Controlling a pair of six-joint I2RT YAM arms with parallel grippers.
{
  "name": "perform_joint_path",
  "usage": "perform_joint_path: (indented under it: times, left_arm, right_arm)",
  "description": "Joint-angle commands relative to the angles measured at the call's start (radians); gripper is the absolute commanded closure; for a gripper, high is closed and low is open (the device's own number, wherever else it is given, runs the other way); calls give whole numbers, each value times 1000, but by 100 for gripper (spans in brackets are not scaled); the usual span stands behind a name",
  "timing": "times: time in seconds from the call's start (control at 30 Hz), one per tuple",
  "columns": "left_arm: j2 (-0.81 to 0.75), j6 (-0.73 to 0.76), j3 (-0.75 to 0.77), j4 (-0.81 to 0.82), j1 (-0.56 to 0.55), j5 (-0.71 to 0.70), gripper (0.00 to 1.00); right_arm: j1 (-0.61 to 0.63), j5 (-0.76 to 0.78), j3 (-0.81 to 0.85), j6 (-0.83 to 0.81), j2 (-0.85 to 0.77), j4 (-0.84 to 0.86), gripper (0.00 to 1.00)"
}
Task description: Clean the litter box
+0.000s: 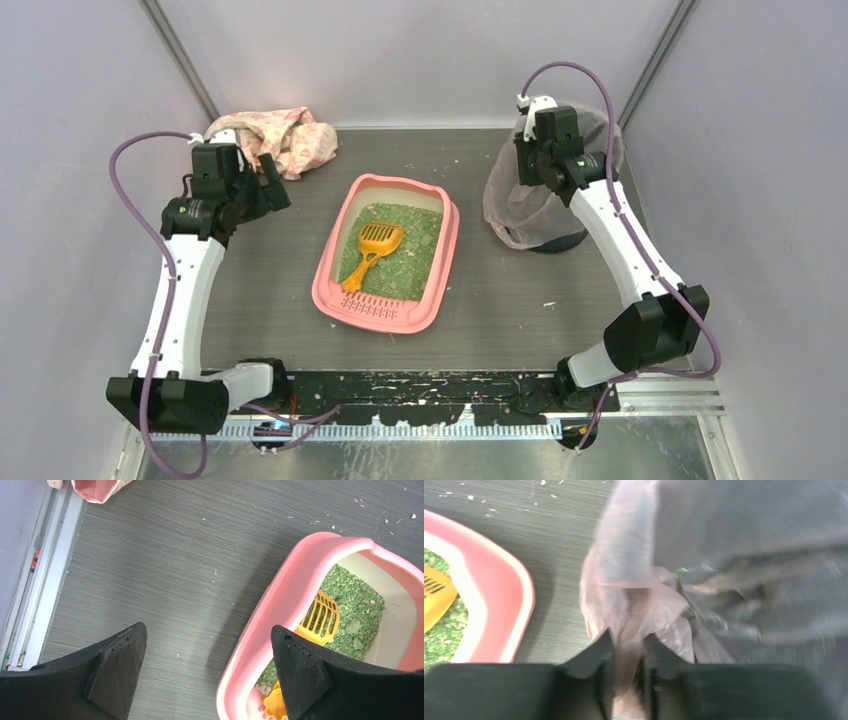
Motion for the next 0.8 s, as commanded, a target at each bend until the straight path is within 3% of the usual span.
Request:
perform_joint_path:
  times: [0.0,0.1,0.23,0.33,0.5,0.57,0.6,0.67,0.7,0.77]
  left_arm:
    - [-44,11,5,-4,1,1,7]
    - [-38,-31,27,-42,1,15,5]
    - [-31,-90,57,-82,-1,85,16]
    - [-28,-82,60,-91,-20,165,18]
    - [-76,-63,11,-27,-160,55,2]
    - [-62,-69,23,-48,-211,14,0]
    - [-41,-72,40,-76,-237,-12,0]
    - [-4,-65,78,-124,-296,-65,0]
    - [6,-60,83,-134,-334,-108,0]
    - [13,-49,88,-140,-409,-179,1]
  right_arm:
    - [3,-65,5,36,-42,-59,82]
    - [2,-72,30,36,-65,-113,98]
    - [10,-173,69,76,-88,-182,99]
    - [44,-218,86,110,-107,-212,99]
    - [101,-233,106,144,-107,-232,99]
    - [103,-235,89,155,-104,-225,97]
    - [102,-228,79,160,-101,-218,86]
    - [102,-235,70,167,-95,-211,49]
    - [103,-238,71,175,-95,-206,35]
    - [102,-229,82,192,-98,-188,21]
